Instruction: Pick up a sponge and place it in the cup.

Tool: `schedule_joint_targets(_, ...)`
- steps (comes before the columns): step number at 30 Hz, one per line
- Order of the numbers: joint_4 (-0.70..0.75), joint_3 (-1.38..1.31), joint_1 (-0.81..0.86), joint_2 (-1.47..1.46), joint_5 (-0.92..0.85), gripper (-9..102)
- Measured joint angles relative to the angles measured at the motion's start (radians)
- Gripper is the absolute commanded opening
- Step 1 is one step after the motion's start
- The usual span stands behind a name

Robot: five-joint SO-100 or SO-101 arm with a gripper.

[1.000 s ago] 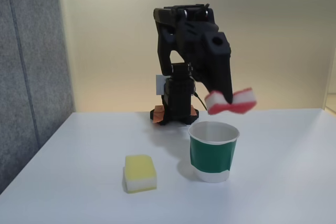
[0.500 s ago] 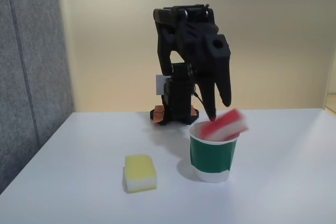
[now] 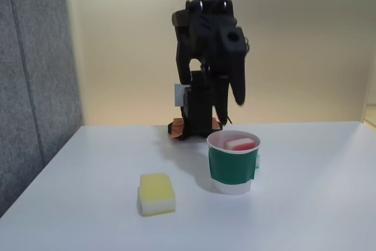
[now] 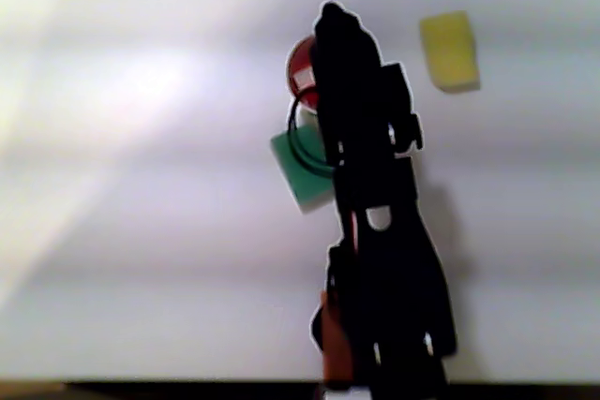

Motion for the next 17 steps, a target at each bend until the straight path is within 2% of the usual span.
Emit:
schedule_joint_targets(4,0.081,-0.069,0.034,0.035,0.000,0)
schedule_joint_targets(10,0.207,-0.118,0.087,0.127,-0.025,0)
schedule_joint_targets(17,0.339,-0.077,0.107,0.341,0.095,0)
